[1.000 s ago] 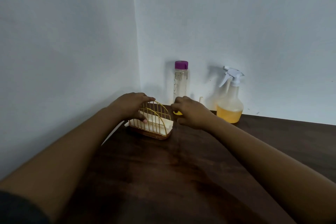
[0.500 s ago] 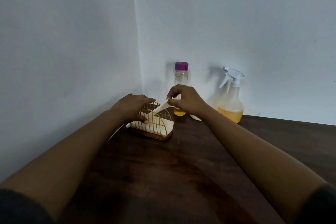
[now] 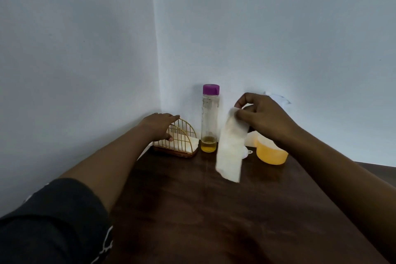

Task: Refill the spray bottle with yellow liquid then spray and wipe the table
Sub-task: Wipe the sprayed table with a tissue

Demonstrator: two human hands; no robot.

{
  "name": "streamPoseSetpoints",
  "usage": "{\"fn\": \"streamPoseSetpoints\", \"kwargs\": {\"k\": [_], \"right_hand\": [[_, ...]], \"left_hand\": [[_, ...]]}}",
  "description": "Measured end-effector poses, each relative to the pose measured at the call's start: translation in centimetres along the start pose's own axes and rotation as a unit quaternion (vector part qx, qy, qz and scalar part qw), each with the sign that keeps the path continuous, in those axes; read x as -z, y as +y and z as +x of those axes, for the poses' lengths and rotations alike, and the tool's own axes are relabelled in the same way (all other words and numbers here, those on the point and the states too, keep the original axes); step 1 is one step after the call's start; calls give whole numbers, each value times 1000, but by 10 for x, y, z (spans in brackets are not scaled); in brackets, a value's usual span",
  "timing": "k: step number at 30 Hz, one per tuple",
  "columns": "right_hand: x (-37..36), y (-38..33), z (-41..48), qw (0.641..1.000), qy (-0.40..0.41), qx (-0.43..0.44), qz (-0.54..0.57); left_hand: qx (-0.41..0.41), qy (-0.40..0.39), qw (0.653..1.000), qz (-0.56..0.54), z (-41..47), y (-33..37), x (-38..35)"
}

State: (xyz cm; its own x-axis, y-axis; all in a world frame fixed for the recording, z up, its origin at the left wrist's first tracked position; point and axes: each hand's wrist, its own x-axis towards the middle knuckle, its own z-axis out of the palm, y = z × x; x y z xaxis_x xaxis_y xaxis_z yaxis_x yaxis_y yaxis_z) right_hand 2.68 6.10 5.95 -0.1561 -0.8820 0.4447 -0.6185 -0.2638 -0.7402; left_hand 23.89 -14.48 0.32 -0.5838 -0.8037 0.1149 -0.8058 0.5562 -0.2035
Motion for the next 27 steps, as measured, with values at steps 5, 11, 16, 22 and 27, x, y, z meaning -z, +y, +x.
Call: {"fn": "streamPoseSetpoints", "kwargs": {"k": [5, 11, 16, 22, 27], "right_hand": [[-4, 22, -5, 999, -29, -19, -17], [-11, 31, -9, 999, -46, -27, -3], [7, 13, -27, 998, -56, -30, -3], [41, -31, -88, 994, -54, -66, 68], [76, -58, -164, 995, -14, -87, 57]], "left_hand": [[9, -3, 1000, 0, 18, 0, -3], [34, -18, 999, -1, 24, 4, -5], [79, 27, 990, -112, -6, 23, 16], [-98, -4, 761, -641, -159, 148, 74], [-81, -64, 671, -734, -269, 223, 84]]}}
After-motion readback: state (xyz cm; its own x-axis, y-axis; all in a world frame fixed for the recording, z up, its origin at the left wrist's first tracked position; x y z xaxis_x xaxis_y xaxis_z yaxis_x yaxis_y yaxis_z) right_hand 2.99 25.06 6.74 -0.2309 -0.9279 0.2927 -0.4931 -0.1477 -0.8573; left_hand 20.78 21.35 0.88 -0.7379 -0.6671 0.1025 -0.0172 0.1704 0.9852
